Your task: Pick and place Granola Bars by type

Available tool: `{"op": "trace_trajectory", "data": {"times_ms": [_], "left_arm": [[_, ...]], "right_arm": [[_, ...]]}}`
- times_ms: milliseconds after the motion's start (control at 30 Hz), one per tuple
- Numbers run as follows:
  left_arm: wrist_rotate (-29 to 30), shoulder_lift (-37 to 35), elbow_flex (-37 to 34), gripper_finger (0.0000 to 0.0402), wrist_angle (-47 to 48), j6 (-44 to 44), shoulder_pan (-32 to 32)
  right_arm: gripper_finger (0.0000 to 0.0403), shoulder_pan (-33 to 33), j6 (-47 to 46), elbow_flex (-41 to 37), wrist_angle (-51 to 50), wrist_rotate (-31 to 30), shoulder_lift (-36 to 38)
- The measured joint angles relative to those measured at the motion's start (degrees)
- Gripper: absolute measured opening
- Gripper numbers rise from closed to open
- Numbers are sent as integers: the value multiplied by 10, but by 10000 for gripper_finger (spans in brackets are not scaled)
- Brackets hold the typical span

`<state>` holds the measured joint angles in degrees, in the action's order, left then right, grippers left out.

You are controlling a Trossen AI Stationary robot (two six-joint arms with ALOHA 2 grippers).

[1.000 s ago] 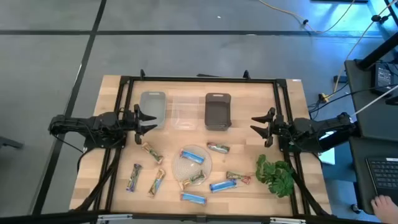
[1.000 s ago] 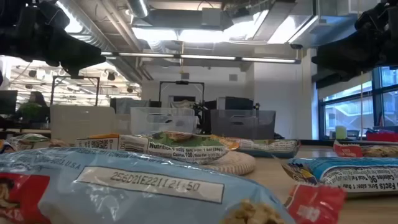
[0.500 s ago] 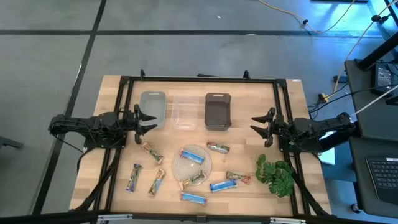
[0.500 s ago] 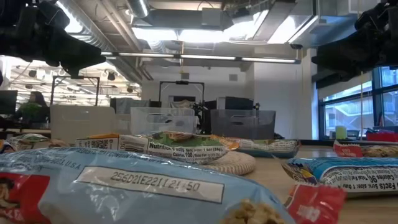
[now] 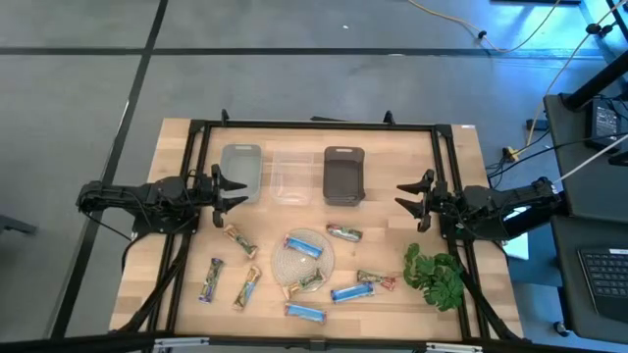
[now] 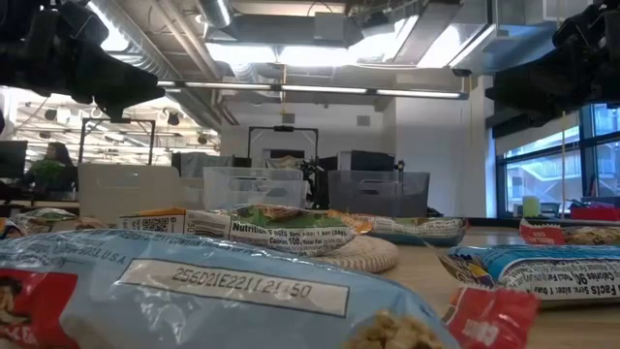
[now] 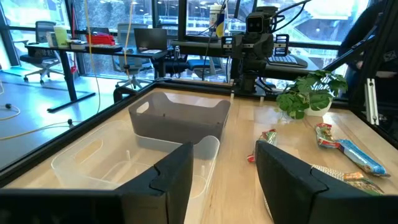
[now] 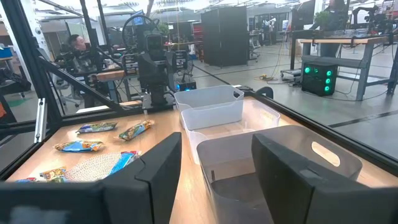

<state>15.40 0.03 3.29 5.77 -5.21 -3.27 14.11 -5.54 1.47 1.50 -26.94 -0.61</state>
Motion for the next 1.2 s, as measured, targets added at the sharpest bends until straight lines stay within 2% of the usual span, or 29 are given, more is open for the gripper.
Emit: {"op": "trace_trajectory", "data": {"times_ms": [1200], "left_arm": [[0, 0, 0, 166, 0, 0, 0]], "right_arm": [[198, 0, -19, 0, 0, 0, 0]]}}
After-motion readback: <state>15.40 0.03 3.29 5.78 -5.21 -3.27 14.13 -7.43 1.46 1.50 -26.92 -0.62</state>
